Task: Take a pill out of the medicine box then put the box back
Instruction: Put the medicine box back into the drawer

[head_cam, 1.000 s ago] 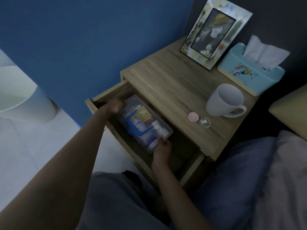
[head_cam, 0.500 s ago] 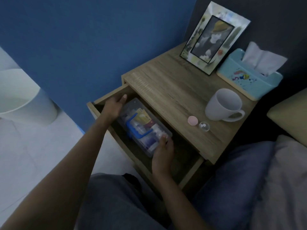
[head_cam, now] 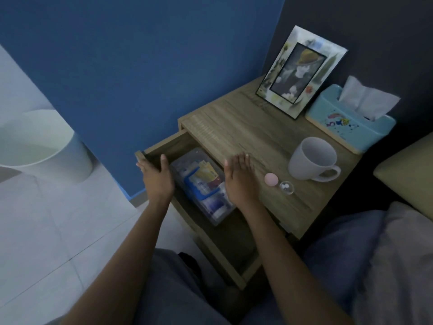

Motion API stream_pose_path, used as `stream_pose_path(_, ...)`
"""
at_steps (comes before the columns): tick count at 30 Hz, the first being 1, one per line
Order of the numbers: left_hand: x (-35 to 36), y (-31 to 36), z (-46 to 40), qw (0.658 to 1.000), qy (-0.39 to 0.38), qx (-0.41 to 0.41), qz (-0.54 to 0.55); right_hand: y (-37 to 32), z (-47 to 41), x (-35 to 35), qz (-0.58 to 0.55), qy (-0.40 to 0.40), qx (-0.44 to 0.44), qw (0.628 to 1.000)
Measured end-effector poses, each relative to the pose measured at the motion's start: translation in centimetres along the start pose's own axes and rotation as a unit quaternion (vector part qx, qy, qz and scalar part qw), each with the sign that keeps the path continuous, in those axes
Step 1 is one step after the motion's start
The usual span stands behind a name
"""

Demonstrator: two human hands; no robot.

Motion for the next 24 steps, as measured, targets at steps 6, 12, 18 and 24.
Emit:
stream_pose_path(6,2.5,1.1,-0.3,0.997,-0.046,0.012,0.061,0.3,-0.3,0.2,-0.002,0.000,-0.003,1.000)
stream_pose_path(12,6.1,1.0,0.6,0.987,-0.109,-0.026,0.115,0.6,-0.5,0.5,0.003,0.020,-0.009,1.000)
stream_pose_path(18,8.9,2.3,0.8,0.979,-0.180,0.025,0.091,0.7,-0.6,0.9,0.011,0.023,-0.009,1.000)
stream_pose_path(24,10.9,3.0,0.1,0.966,-0.241,0.059,0.069,0.8,-0.6,0.9,0.018,0.027,-0.012,0.999)
Point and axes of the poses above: each hand's wrist, its own z-axis away from the middle knuckle, its own x-axis out of the palm, y = z × x, the point moved 7 cm from there along -z, towards the middle knuckle, and after that the axes turned 2 degrees about -z, right-handed, at the moved point
